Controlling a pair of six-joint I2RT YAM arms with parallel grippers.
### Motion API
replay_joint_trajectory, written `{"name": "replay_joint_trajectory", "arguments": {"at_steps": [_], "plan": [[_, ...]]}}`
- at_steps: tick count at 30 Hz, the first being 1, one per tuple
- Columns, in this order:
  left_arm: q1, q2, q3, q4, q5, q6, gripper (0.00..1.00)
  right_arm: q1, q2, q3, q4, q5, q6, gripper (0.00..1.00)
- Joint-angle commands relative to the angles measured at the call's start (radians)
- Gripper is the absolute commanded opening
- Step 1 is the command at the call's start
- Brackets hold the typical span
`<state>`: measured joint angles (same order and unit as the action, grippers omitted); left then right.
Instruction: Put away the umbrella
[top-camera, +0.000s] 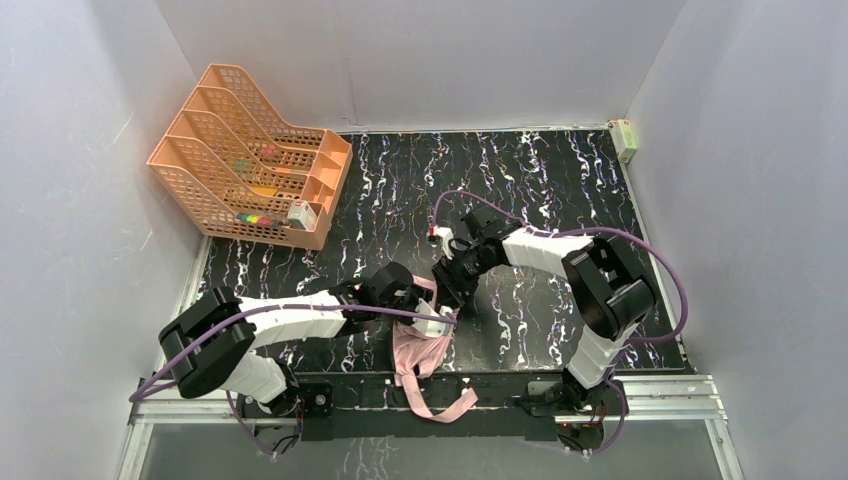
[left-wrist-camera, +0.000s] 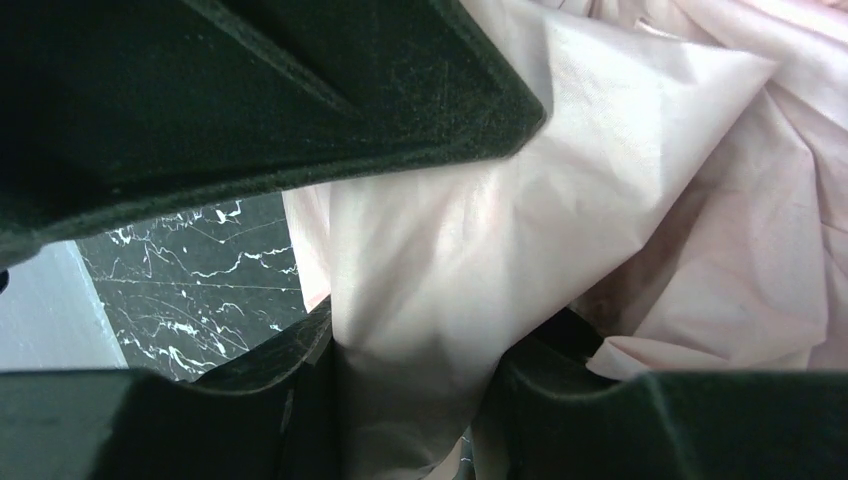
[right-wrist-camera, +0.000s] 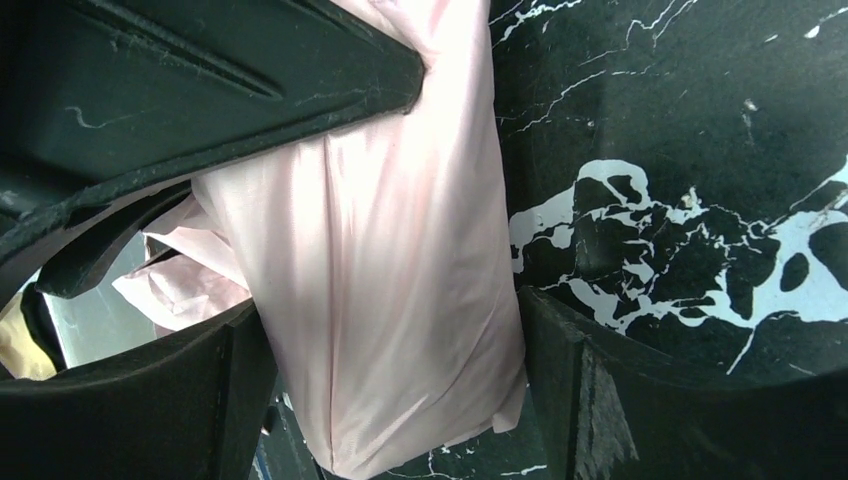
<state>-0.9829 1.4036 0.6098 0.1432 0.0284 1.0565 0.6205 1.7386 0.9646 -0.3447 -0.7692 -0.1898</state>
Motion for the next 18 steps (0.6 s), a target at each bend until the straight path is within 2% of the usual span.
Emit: {"name": "replay_joint_trajectory", "arguments": {"at_steps": [1,10,12,16,18], "plan": [[0.009,-0.021,-0.004,0.015,0.039,-0.005,0.00,0.017,0.041,0.022,-0.040,0.062,-0.029,0.88],[0.019,-0.041,-0.011,0.063,0.034,-0.085,0.01,0.020,0.041,0.015,-0.052,0.196,-0.037,0.45],[0.018,-0.048,-0.010,0.069,0.046,-0.124,0.23,0.020,0.036,0.013,-0.040,0.209,-0.032,0.39],[0.019,-0.095,-0.025,0.086,0.072,-0.183,0.42,0.019,0.014,0.007,-0.003,0.257,-0.022,0.28],[0.020,-0.123,-0.029,0.080,0.084,-0.215,0.59,0.020,0.000,0.003,0.014,0.299,-0.021,0.26]]}}
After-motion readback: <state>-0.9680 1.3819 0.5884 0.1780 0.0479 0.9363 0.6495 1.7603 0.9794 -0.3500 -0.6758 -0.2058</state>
